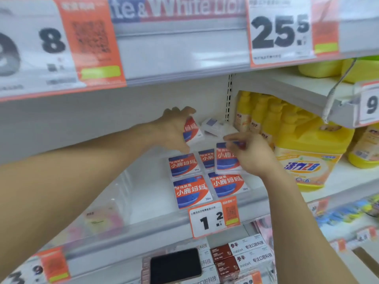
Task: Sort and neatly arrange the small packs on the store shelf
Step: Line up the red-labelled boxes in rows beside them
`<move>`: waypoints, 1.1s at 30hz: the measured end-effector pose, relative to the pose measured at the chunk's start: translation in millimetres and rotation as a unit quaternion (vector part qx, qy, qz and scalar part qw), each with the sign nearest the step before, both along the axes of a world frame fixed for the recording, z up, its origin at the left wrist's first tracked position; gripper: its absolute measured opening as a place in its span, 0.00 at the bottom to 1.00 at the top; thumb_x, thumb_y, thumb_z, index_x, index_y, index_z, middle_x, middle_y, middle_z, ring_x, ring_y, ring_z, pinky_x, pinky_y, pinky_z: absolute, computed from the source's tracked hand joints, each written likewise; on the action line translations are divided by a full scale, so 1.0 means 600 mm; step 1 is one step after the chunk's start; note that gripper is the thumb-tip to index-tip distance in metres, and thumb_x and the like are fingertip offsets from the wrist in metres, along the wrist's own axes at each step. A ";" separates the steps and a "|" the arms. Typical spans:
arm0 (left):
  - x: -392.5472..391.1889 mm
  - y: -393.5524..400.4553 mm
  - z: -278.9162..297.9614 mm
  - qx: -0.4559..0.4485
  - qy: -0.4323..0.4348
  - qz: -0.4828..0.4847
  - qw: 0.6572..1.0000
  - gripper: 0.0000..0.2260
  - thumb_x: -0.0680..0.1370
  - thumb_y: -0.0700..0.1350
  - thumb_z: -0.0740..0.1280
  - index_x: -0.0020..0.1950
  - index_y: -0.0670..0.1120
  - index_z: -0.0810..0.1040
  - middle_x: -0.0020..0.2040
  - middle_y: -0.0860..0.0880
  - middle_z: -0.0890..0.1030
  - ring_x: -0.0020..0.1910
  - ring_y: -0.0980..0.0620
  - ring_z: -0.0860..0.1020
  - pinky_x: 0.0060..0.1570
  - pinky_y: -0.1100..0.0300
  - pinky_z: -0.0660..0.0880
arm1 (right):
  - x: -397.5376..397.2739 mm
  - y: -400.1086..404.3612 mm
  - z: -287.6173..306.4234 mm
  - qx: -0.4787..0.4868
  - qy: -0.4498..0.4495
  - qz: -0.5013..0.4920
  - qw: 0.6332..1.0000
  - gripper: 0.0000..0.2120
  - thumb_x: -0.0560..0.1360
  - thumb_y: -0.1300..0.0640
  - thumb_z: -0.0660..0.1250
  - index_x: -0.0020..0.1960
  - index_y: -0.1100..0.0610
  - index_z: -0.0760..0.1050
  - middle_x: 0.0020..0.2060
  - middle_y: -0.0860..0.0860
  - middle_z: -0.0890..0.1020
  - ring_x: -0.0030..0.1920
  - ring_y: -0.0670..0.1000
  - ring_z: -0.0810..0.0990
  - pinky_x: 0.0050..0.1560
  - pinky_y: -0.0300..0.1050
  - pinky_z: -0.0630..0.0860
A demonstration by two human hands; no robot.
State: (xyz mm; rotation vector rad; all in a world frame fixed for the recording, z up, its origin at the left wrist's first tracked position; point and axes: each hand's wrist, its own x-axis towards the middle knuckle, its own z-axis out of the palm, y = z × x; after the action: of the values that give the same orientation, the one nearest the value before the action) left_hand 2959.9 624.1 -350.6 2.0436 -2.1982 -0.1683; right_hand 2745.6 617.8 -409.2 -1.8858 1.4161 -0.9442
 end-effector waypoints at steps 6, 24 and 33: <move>0.004 0.091 0.006 0.098 0.032 -0.069 0.992 0.50 0.63 0.47 0.81 0.76 0.59 0.54 0.70 0.56 0.69 0.64 0.54 0.73 0.60 0.58 0.75 | -0.005 0.028 0.004 0.050 0.050 0.000 0.998 0.24 0.78 0.46 0.67 0.72 0.50 0.70 0.62 0.51 0.77 0.56 0.52 0.79 0.42 0.39 0.76; -0.020 0.212 -0.117 -0.050 0.142 -0.040 0.988 0.22 0.74 0.56 0.70 0.68 0.58 0.73 0.68 0.57 0.70 0.66 0.53 0.68 0.64 0.60 0.68 | -0.052 0.047 0.026 0.132 0.113 0.068 0.982 0.26 0.68 0.50 0.79 0.65 0.50 0.77 0.55 0.47 0.81 0.54 0.50 0.81 0.52 0.50 0.80; -0.032 0.252 -0.141 -0.083 0.233 -0.002 0.969 0.22 0.76 0.52 0.69 0.69 0.60 0.71 0.73 0.59 0.61 0.62 0.64 0.67 0.52 0.83 0.64 | -0.046 0.050 0.027 0.173 0.092 0.075 0.978 0.28 0.68 0.50 0.78 0.66 0.49 0.73 0.46 0.46 0.81 0.46 0.49 0.82 0.46 0.47 0.77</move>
State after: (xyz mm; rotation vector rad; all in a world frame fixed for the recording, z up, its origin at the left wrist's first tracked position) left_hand 2940.8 775.3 -435.4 1.6984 -1.8582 -0.4043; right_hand 2717.7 648.1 -392.9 -1.8167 1.4140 -0.4270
